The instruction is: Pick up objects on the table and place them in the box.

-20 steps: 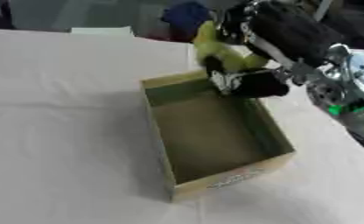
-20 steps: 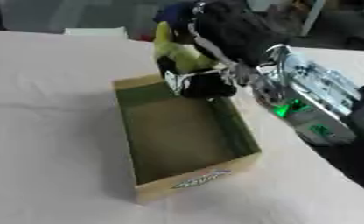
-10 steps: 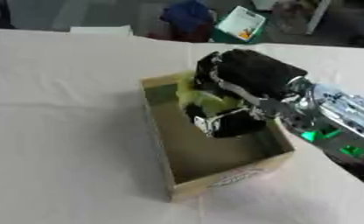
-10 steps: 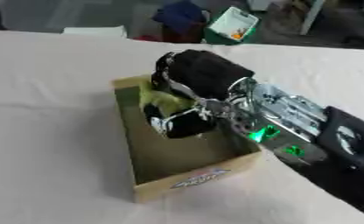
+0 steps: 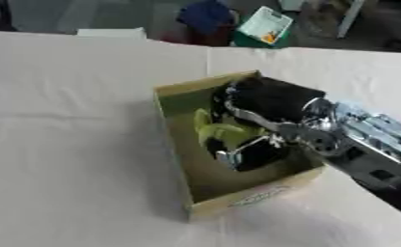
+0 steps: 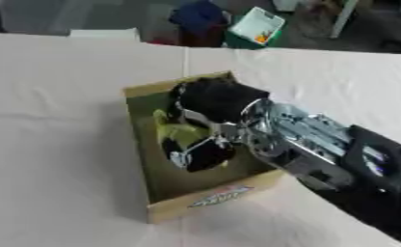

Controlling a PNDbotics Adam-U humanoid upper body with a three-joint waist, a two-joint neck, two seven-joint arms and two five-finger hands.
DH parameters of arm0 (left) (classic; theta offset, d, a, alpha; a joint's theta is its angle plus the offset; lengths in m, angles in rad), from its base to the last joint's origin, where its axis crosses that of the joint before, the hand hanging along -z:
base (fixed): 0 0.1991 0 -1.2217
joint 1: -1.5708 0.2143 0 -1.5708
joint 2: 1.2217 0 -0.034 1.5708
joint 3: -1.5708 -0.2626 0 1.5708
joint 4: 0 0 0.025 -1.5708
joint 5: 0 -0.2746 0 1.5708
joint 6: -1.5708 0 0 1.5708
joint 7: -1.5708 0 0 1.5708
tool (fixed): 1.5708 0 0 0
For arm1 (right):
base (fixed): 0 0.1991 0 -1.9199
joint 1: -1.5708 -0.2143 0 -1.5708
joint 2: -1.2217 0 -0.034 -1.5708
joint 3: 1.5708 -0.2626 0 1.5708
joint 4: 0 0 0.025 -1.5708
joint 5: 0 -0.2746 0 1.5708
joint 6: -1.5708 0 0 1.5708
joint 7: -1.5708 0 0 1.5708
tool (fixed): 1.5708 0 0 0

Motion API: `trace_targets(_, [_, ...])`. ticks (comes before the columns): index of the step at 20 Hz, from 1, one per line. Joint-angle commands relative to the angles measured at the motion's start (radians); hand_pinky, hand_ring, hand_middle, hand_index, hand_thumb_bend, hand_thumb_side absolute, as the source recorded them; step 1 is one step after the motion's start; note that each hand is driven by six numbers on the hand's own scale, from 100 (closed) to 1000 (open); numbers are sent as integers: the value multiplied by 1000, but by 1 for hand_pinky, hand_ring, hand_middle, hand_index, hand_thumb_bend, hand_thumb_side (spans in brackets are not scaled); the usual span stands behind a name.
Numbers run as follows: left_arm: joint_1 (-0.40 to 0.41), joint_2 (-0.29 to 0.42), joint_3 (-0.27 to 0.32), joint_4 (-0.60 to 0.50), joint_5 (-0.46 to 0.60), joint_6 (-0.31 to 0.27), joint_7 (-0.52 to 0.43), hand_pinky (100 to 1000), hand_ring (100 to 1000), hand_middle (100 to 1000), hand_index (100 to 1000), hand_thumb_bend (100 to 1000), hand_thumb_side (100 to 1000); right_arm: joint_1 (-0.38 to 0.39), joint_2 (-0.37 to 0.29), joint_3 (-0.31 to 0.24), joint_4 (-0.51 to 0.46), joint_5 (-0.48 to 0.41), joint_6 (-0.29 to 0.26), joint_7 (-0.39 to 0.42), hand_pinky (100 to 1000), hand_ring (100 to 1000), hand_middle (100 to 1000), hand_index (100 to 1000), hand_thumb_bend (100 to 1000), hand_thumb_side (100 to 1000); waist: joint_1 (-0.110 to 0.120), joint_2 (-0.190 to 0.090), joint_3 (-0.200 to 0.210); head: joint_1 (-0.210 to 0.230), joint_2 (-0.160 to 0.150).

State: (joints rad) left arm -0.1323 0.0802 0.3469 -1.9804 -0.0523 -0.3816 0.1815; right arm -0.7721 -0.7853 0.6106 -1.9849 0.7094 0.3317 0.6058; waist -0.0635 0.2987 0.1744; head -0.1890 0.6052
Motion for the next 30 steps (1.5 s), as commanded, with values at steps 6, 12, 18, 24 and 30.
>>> trace_targets(6, [-8, 16, -4, -20, 0, 1, -3, 388, 446, 536, 644, 100, 485, -5, -20, -28, -4, 35, -13, 145, 668, 741, 749, 865, 229, 550, 3, -13, 0, -3, 0])
trace_targets(12, [-8, 16, -4, -20, 1, 0, -3, 388, 446, 537, 645, 100, 485, 7, -27, -71, -15, 61, -6, 180, 702, 763, 786, 898, 469, 580, 4, -15, 2, 0, -1])
trace_targets(18, [-7, 17, -2, -20, 1, 0, -1, 388, 446, 537, 645, 100, 485, 30, -36, -156, -15, 59, -3, 89, 704, 738, 768, 859, 471, 637, 6, -16, -2, 4, -4])
trace_targets(24, [-7, 16, 1, -20, -1, -1, 3, 388, 446, 538, 645, 100, 484, 78, -53, -276, -15, 43, -10, -77, 710, 697, 757, 819, 435, 719, 9, -15, -7, 11, -7])
trace_targets(30, [-7, 14, 3, -20, -4, -3, 6, 388, 446, 538, 644, 100, 485, 142, -72, -381, -15, 15, -29, -249, 713, 669, 753, 798, 390, 839, 12, -11, -14, 17, -9])
